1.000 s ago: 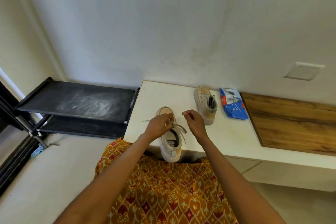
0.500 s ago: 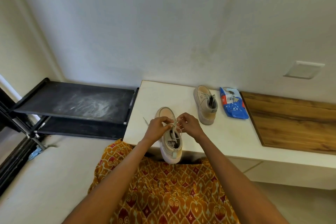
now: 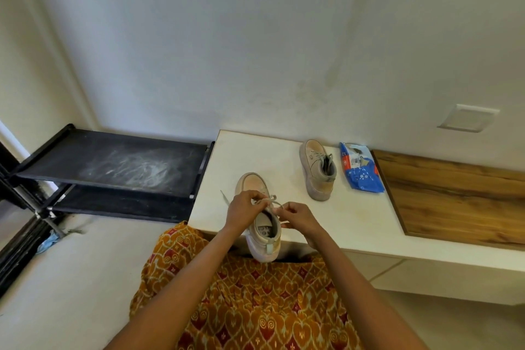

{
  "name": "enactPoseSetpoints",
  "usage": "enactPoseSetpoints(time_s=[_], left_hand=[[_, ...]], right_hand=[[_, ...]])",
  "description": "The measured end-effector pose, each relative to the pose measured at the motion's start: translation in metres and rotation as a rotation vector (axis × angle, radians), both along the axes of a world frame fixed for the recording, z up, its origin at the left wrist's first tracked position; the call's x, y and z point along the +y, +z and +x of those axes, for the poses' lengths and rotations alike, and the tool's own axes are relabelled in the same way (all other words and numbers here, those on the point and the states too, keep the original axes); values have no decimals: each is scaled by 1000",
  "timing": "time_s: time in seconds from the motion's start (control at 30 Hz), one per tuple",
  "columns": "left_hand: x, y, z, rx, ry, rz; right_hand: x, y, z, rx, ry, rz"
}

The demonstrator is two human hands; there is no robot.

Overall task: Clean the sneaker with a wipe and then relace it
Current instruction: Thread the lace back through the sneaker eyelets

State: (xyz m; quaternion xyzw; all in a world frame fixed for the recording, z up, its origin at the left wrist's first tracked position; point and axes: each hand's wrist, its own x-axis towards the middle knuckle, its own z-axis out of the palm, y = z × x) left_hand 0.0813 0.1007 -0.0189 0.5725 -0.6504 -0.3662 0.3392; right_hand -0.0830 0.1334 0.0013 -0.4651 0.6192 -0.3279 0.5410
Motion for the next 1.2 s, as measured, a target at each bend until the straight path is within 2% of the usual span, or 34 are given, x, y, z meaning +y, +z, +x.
enactPoseSetpoints(time_s=[0.1, 0.3, 0.43, 0.53, 0.6, 0.7, 0.8, 1.03, 1.13, 1.2], left_hand=[[4, -1, 0, -15, 24, 1], [5, 8, -2, -126, -48, -50], [5, 12, -4, -169, -36, -50], [9, 12, -6, -179, 15, -56], [12, 11, -7, -194, 40, -70], [15, 12, -7, -208, 46, -86], [15, 13, -6, -225, 34, -94], [12, 16, -3, -267, -67, -110], [11, 16, 0, -256, -73, -109], [11, 16, 0, -249, -64, -110]], right_hand=[[-4, -1, -3, -124, -155, -23], [-8, -5, 1, -81, -259, -49], [-2, -2, 0, 195, -275, -276], [-1, -4, 0, 486, 5, -293], [-1, -9, 3, 595, 114, -265], [-5, -9, 4, 583, 69, -269], [-8, -2, 1, 597, 127, -228], [-4, -3, 1, 321, 76, -127], [-3, -2, 0, 262, 43, -115], [-2, -2, -1, 288, 46, -143]])
